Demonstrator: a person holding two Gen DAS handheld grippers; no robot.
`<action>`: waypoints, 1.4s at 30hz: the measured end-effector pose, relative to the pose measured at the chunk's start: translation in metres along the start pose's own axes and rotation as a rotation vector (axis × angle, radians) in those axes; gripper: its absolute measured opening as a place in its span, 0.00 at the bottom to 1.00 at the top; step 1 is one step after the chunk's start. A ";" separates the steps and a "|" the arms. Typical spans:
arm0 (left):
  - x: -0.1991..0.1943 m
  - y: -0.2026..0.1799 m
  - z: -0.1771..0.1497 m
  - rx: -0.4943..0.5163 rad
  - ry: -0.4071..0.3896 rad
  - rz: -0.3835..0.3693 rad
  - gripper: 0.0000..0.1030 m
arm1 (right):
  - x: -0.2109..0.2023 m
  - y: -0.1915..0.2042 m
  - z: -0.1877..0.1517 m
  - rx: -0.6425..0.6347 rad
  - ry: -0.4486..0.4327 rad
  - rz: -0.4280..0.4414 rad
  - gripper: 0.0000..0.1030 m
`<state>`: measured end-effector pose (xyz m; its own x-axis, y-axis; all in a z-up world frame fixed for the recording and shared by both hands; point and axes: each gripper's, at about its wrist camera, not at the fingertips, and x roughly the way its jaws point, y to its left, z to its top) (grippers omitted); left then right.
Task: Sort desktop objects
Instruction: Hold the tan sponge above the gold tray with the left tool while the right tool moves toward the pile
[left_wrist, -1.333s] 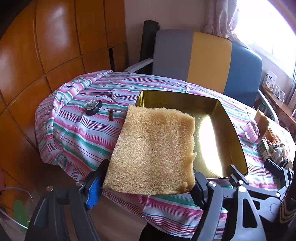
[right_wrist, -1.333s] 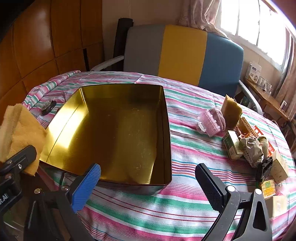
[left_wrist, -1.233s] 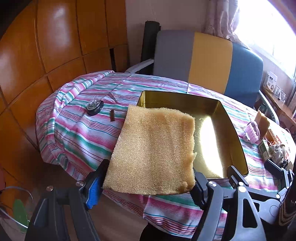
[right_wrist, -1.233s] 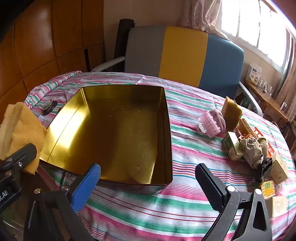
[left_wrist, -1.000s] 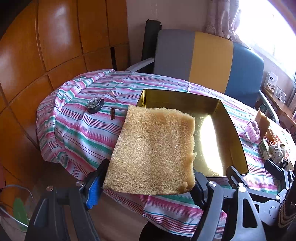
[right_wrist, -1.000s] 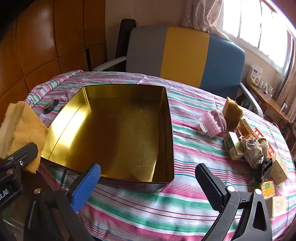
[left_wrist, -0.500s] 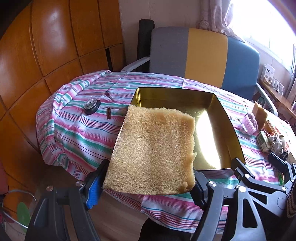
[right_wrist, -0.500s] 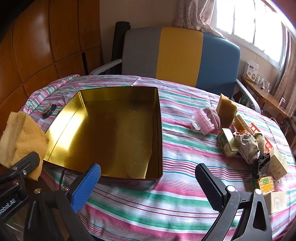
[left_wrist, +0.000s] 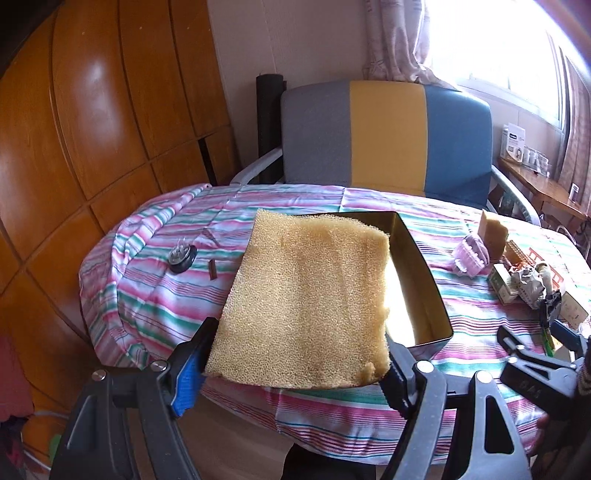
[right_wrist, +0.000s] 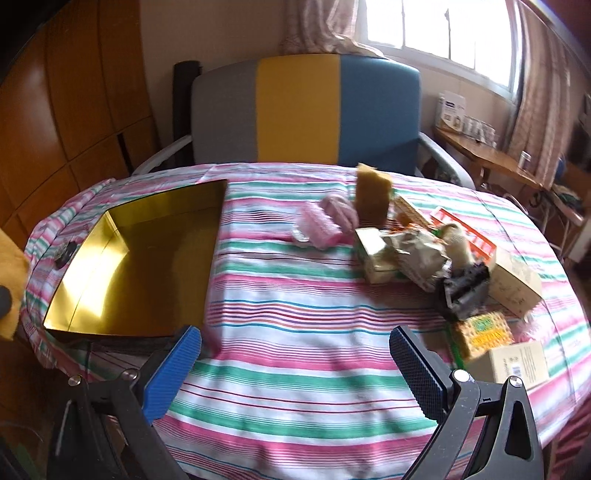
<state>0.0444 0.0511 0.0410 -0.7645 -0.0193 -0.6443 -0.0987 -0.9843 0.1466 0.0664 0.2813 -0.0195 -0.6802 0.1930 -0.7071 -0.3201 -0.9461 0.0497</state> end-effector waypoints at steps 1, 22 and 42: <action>-0.001 -0.002 0.001 0.007 -0.005 -0.001 0.77 | -0.002 -0.008 0.000 0.015 -0.005 -0.009 1.00; 0.018 -0.042 0.011 0.099 0.033 -0.024 0.77 | 0.016 -0.207 -0.016 0.424 0.057 -0.259 1.00; 0.046 -0.063 0.007 0.156 0.121 -0.092 0.77 | 0.044 -0.134 -0.020 0.354 0.164 0.158 1.00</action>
<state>0.0114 0.1135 0.0074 -0.6669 0.0393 -0.7441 -0.2692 -0.9439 0.1914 0.0931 0.4114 -0.0716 -0.6345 -0.0186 -0.7727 -0.4460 -0.8077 0.3857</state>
